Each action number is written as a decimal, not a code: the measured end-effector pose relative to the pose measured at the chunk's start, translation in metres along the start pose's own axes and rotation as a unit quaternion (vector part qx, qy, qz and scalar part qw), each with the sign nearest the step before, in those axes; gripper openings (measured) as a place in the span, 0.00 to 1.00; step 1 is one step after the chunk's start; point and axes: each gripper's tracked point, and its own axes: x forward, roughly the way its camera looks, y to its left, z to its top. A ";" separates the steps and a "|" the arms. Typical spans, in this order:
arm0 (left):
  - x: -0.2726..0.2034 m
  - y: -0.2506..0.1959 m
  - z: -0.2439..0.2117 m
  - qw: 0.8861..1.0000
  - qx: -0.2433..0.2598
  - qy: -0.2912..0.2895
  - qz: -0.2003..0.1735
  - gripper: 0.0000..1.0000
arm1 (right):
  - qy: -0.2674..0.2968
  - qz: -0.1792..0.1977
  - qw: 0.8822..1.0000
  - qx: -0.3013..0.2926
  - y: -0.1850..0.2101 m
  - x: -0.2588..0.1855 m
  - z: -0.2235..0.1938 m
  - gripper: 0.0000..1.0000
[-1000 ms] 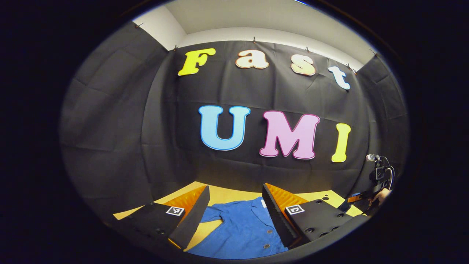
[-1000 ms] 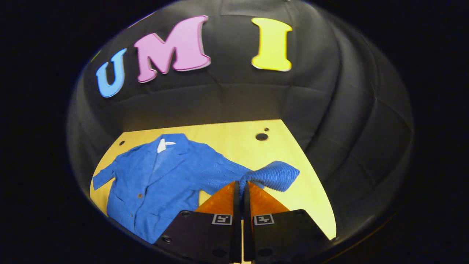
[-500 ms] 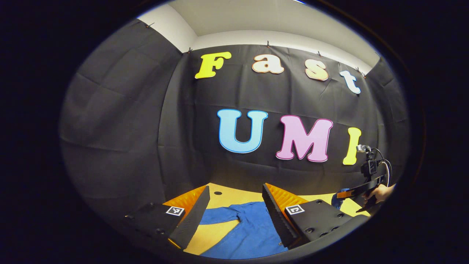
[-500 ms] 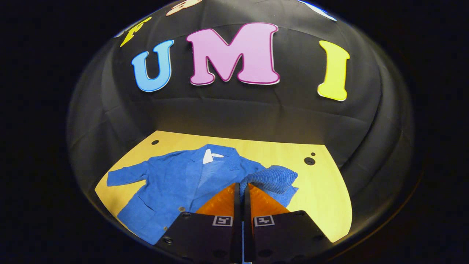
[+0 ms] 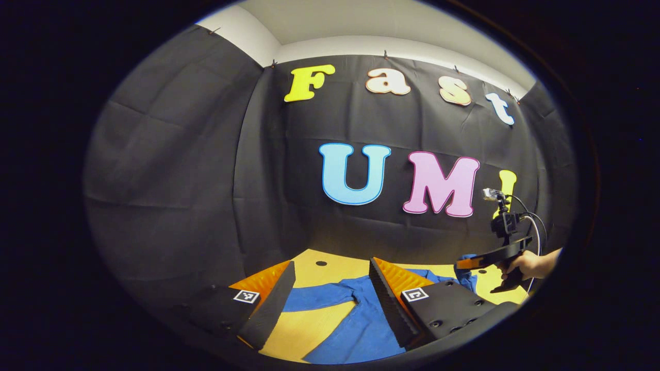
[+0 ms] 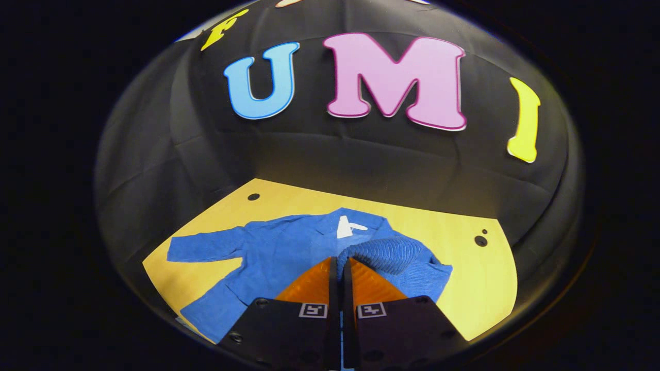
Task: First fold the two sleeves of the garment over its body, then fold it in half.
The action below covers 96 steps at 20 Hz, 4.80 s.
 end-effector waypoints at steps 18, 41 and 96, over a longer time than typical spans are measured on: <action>0.071 0.120 -0.087 0.994 -0.003 0.109 0.030 0.83 | 0.069 0.046 0.995 0.054 0.138 0.095 -0.022 0.49; 0.177 0.199 -0.252 0.941 0.038 0.335 0.035 0.85 | 0.110 -0.091 0.987 0.070 0.030 -0.122 -0.184 0.99; 0.237 -0.170 -0.131 0.939 0.079 0.265 -0.204 0.00 | 0.074 -0.050 0.989 0.120 -0.100 -0.127 -0.175 0.99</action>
